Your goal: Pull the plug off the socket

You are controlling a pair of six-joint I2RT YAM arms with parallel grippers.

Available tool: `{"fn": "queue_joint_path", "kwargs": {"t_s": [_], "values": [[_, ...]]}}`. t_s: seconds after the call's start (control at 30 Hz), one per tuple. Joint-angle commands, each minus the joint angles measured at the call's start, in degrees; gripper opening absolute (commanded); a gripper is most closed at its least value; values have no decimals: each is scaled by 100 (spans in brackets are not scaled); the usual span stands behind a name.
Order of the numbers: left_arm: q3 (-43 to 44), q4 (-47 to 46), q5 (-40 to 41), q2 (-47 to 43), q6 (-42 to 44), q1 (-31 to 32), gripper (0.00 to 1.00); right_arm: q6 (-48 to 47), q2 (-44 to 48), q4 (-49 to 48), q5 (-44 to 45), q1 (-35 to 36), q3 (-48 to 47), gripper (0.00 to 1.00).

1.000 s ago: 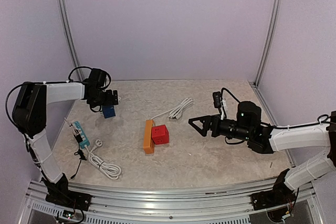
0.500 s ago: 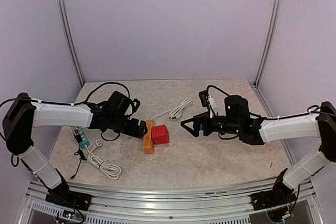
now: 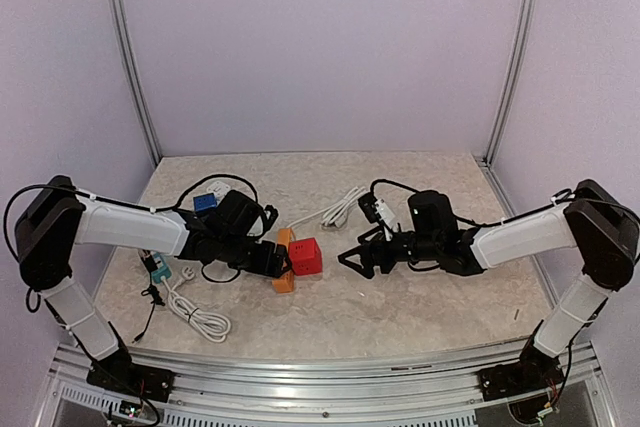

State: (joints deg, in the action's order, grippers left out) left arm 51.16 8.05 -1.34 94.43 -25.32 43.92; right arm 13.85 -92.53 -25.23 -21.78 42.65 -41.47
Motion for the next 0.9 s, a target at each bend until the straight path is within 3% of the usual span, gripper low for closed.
{"fn": "queue_joint_path", "kwargs": {"t_s": [0.0, 0.1, 0.3, 0.47, 0.87], "values": [[38, -209, -194, 170, -88, 55, 79, -657, -296, -44, -117, -41, -185, 93], [65, -174, -221, 231, -27, 67, 76, -827, -445, -25, -230, -42, -298, 93], [145, 38, -189, 362, 298, 134, 54, -1168, -651, -135, -223, -38, -304, 91], [140, 131, -313, 391, 511, 134, 43, -1316, -814, -289, -366, -38, -197, 90], [83, 141, -497, 328, 896, 308, 35, -1773, -1042, -104, -222, 365, -275, 88]]}}
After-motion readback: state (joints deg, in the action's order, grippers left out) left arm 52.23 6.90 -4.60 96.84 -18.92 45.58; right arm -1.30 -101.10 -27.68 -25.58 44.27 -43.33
